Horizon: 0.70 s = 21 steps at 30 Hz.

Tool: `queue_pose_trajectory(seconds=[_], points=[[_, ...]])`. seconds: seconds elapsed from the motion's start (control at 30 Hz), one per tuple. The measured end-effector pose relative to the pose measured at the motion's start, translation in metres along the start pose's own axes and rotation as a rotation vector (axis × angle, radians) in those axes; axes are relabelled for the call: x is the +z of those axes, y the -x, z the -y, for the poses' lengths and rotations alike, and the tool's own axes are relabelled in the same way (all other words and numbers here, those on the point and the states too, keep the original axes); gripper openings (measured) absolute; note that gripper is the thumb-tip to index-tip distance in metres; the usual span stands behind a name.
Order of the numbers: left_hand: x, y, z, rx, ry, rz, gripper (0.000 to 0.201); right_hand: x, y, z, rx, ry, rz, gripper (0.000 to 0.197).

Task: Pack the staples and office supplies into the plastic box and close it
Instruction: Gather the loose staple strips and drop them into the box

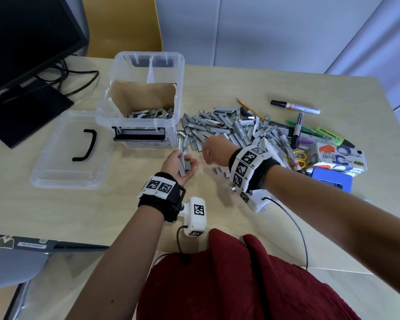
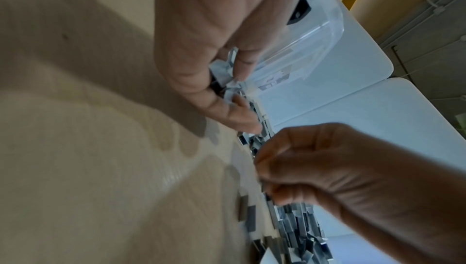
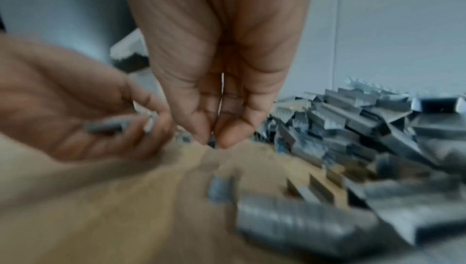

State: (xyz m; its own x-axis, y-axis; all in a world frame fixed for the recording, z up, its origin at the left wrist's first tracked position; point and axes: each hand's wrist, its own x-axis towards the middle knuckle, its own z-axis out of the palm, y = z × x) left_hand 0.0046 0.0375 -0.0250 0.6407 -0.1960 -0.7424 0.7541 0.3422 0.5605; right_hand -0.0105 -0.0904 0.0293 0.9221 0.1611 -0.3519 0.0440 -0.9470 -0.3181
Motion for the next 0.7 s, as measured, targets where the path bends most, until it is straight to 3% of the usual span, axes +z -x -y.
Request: queue_pose_trajectory(seconds=[0.1, 0.23, 0.37, 0.43, 0.53, 0.7], points=[[0.009, 0.001, 0.003, -0.022, 0.047, 0.054, 0.035, -0.015, 0.009, 0.009, -0.053, -0.214, -0.083, 0.015], [0.018, 0.003, 0.005, -0.055, -0.012, 0.122, 0.03, -0.026, 0.018, 0.012, -0.091, -0.399, -0.088, 0.01], [0.014, 0.0, 0.003, -0.045, -0.051, 0.068, 0.038, -0.013, 0.009, -0.008, 0.041, -0.197, -0.097, 0.009], [0.009, -0.001, 0.003, -0.032, -0.054, 0.052, 0.039, 0.002, 0.008, -0.015, 0.099, -0.081, -0.034, 0.01], [0.004, -0.002, 0.003, -0.013, 0.003, 0.032, 0.038, 0.021, 0.011, -0.015, 0.135, -0.02, 0.049, 0.018], [0.001, -0.001, 0.004, -0.001, 0.027, 0.047, 0.039, 0.024, 0.007, -0.016, 0.173, 0.021, 0.045, 0.018]])
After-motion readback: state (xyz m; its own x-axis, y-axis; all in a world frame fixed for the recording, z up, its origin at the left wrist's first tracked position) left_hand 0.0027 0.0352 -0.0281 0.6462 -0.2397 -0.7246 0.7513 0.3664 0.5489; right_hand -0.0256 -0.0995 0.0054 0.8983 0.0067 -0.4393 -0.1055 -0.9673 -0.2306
